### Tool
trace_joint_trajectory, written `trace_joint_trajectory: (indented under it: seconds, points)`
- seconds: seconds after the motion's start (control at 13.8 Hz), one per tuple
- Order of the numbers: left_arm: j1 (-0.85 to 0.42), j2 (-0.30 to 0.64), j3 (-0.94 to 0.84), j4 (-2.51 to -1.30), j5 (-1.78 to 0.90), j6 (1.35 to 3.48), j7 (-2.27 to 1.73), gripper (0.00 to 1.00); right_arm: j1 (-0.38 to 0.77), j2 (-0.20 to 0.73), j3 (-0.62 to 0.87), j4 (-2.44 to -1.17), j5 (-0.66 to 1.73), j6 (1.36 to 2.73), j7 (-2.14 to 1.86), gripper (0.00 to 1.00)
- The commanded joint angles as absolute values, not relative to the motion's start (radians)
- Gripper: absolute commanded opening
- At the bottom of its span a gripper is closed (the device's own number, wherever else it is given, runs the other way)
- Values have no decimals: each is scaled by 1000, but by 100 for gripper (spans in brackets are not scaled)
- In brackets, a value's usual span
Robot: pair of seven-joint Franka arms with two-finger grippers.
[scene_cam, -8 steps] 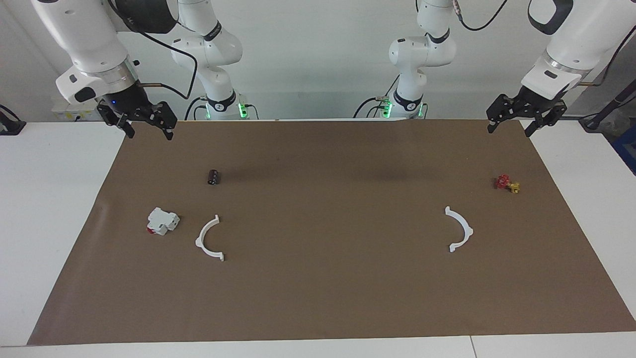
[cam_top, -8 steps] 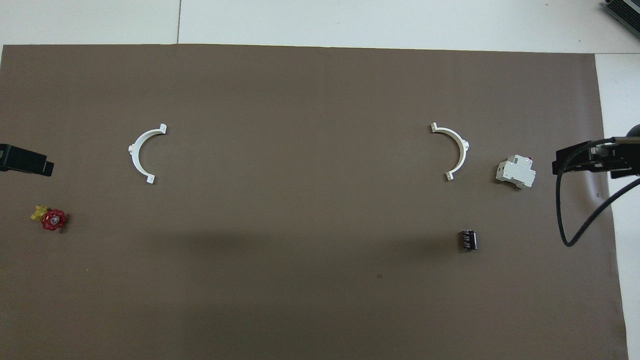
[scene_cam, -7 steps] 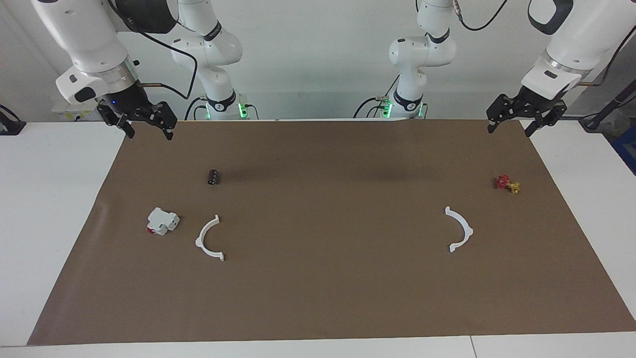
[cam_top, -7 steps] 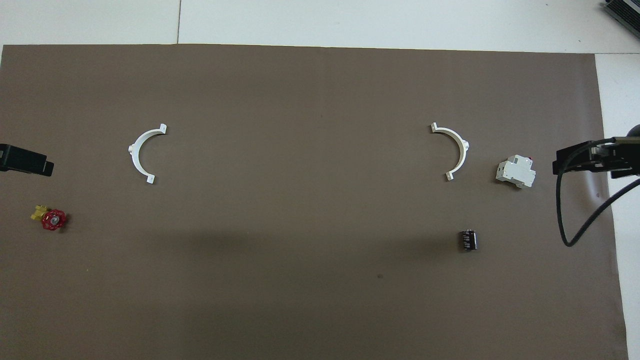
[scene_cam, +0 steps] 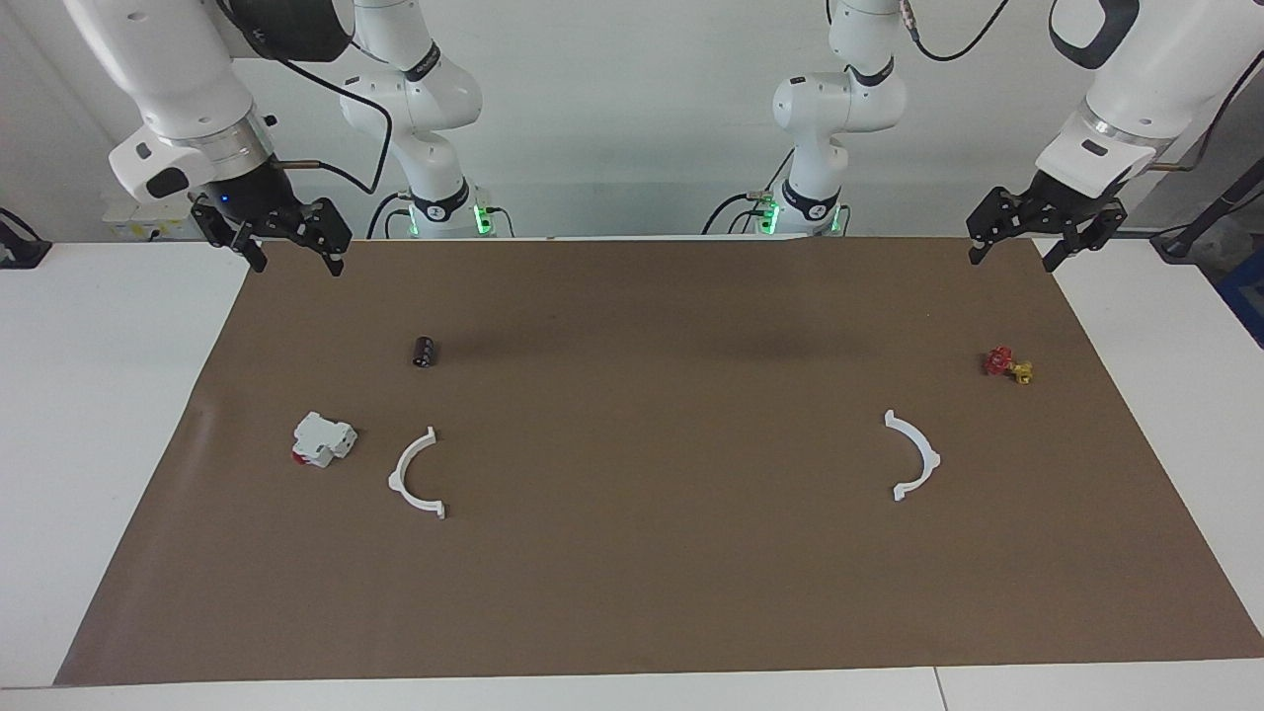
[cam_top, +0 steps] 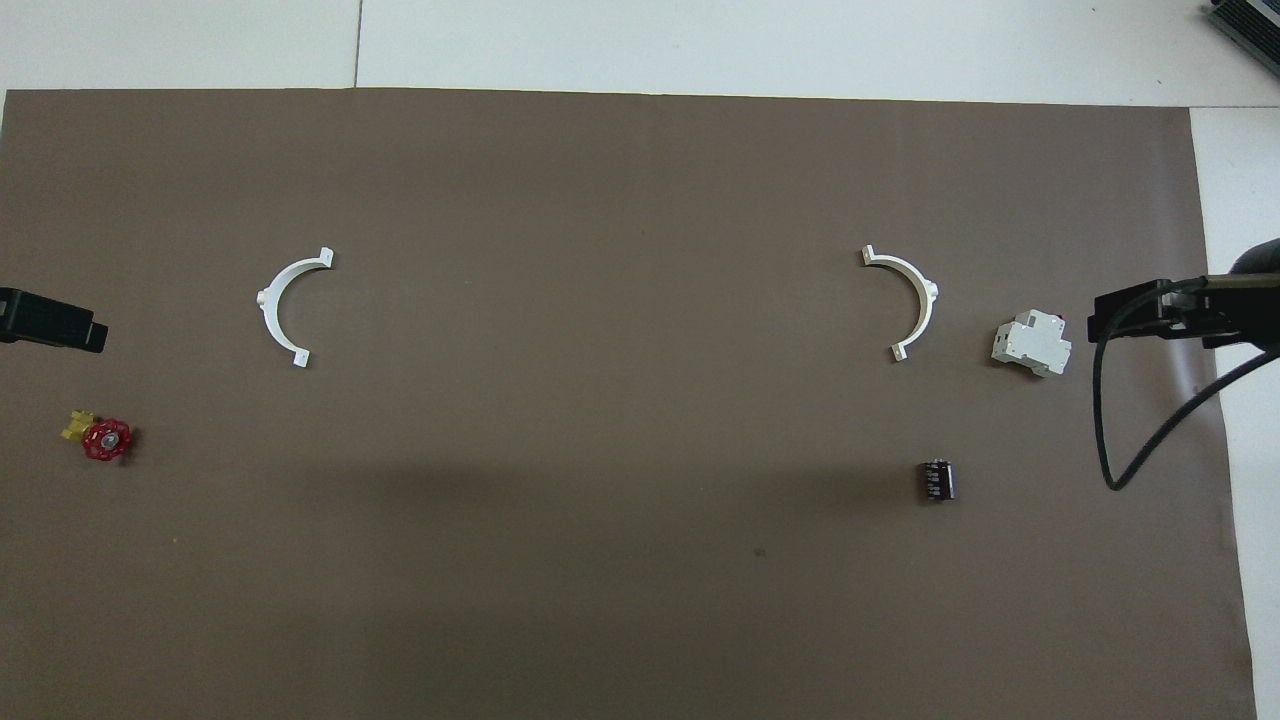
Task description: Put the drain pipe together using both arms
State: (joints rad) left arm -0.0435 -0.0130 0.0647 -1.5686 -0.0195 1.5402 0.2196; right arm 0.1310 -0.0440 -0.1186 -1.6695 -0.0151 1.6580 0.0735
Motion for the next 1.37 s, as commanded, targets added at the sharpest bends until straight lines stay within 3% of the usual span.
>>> trace_joint_trajectory:
  seconds: [0.0, 0.43, 0.94, 1.23, 1.3]
  points:
    - [-35, -21, 58, -1577, -12, 1534, 215, 100, 133, -81, -109, -1799, -15, 1804, 63, 100]
    - [-35, -21, 58, -1577, -12, 1534, 215, 100, 124, 182, -109, -1818, 46, 2130, -128, 100]
    - [-35, -21, 58, -1577, -12, 1534, 215, 100, 103, 368, -107, -1871, 115, 2384, -354, 98]
    - [-35, -21, 58, -1577, -12, 1534, 215, 100, 104, 433, -107, -1874, 190, 2453, -428, 83]
    - [-35, -21, 58, -1577, -12, 1534, 215, 100, 106, 433, -107, -1885, 190, 2454, -445, 75]
